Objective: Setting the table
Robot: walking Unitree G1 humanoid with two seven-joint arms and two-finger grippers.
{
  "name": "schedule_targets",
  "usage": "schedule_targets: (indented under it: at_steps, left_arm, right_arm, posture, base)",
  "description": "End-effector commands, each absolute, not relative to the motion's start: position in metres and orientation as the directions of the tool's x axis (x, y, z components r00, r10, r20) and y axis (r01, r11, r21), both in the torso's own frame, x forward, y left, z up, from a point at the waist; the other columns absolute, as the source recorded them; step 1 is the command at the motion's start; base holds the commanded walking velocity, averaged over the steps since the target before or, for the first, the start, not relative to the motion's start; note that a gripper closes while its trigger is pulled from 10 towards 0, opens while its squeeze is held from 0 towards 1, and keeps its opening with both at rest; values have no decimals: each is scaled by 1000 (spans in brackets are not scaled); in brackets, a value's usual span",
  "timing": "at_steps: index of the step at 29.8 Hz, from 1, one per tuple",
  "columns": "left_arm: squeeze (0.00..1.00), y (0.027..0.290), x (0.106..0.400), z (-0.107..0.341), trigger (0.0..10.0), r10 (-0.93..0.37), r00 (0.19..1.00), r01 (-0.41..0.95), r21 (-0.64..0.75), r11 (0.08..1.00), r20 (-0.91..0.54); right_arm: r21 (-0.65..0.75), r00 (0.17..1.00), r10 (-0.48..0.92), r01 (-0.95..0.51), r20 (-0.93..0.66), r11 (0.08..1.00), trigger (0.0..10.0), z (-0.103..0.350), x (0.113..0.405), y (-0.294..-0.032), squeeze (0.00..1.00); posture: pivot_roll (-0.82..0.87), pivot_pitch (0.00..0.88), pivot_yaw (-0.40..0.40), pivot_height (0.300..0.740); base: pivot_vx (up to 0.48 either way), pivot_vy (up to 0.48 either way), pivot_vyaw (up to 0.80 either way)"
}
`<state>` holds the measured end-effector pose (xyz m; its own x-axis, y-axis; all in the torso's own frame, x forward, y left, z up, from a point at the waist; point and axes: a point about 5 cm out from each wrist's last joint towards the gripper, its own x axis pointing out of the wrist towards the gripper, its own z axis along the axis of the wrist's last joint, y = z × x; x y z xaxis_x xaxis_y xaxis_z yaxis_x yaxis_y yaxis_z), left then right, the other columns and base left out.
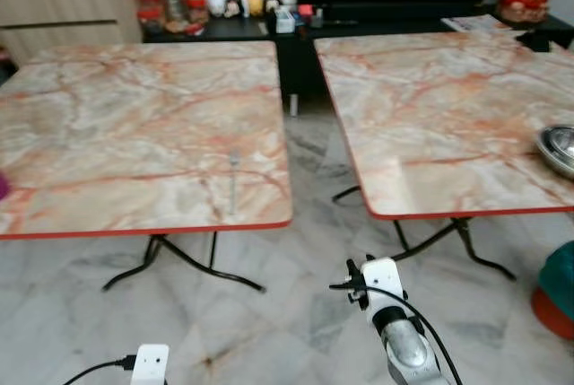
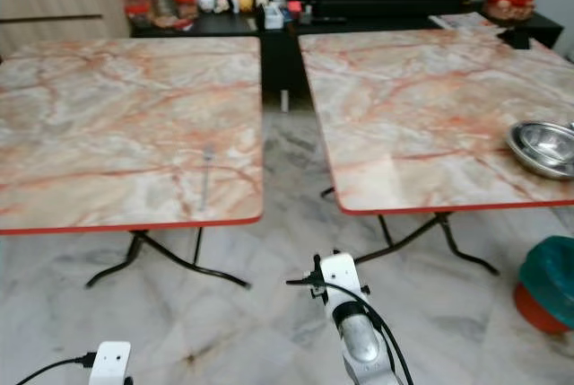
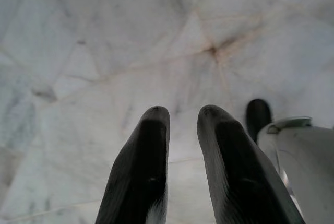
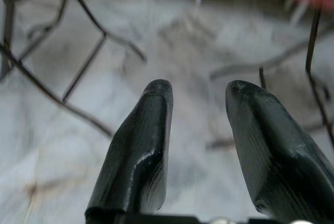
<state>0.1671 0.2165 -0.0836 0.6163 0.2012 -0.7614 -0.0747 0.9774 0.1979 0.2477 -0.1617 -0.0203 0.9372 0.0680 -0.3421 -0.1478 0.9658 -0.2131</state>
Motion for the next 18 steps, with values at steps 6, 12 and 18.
schedule_targets:
  at_steps: [6, 12, 18]
  left_arm:
    - [0, 214, 168, -84, 10000, 196, 613, -74, 191, 979, -765]
    - [0, 213, 168, -84, 10000, 193, 612, -61, 198, 978, -767]
    - [0, 213, 169, -83, 10000, 195, 622, -62, 201, 978, -758]
  right_arm:
    - [-135, 825, -62, -17, -562, 991, 10000, -54, 218, -184, 0]
    - [-89, 705, -68, 6, -706, 996, 10000, -75, 192, -188, 0]
    - [-69, 670, -58, 10, -740, 998, 10000, -78, 188, -186, 0]
  posture:
    - [-10, 41, 30, 740]
    - [1, 20, 26, 740]
    - [8, 3, 24, 740]
  base:
    - [0, 382, 0]
    - [0, 246, 0]
    - [0, 0, 0]
